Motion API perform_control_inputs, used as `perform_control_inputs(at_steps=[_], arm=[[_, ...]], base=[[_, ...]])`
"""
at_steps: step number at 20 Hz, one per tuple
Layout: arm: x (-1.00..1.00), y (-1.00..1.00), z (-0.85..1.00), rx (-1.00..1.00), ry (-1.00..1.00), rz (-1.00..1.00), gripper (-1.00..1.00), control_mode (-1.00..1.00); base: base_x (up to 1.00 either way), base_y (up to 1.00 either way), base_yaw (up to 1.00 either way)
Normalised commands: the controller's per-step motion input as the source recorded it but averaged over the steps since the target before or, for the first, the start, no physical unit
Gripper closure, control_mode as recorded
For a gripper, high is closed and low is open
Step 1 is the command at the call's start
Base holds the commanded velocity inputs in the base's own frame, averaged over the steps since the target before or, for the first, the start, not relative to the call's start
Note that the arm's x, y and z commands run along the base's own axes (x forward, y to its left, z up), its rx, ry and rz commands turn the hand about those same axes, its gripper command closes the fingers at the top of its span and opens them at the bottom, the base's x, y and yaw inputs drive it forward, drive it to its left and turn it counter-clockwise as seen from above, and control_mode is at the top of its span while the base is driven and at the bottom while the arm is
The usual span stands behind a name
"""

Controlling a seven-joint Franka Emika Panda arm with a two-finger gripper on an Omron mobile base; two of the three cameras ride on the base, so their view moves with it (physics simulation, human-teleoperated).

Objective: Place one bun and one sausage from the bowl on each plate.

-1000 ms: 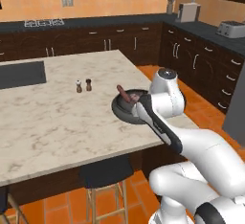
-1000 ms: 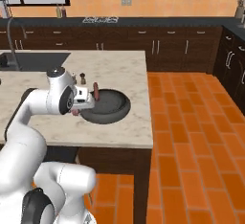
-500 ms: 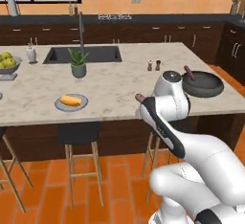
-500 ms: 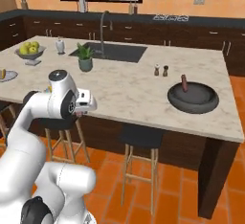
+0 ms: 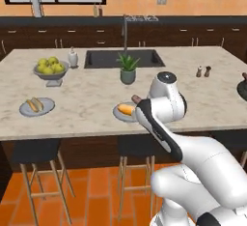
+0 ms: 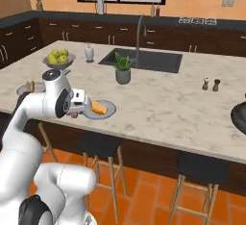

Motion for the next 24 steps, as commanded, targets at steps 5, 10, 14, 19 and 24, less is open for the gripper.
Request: perform_control_inputs(at_steps=[5,10,14,19,24], arm=[[0.00,0.00,0.00,0.00,0.00,0.00,1.00,1.00],[0.00,0.00,0.00,0.00,0.00,0.00,1.00,1.00],[0.00,0.00,0.00,0.00,0.00,0.00,1.00,1.00],[0.00,0.00,0.00,0.00,0.00,0.00,1.00,1.00],[0.38,0.40,-0.04,0.00,0.00,0.03,1.00,-1.00]], base=[[0.39,1.00,-0.22],[0.32,0.91,-0.11],[0.79,0.55,-0.03],[1.00,-0.07,-0.02],[0.46,0.13,0.03]])
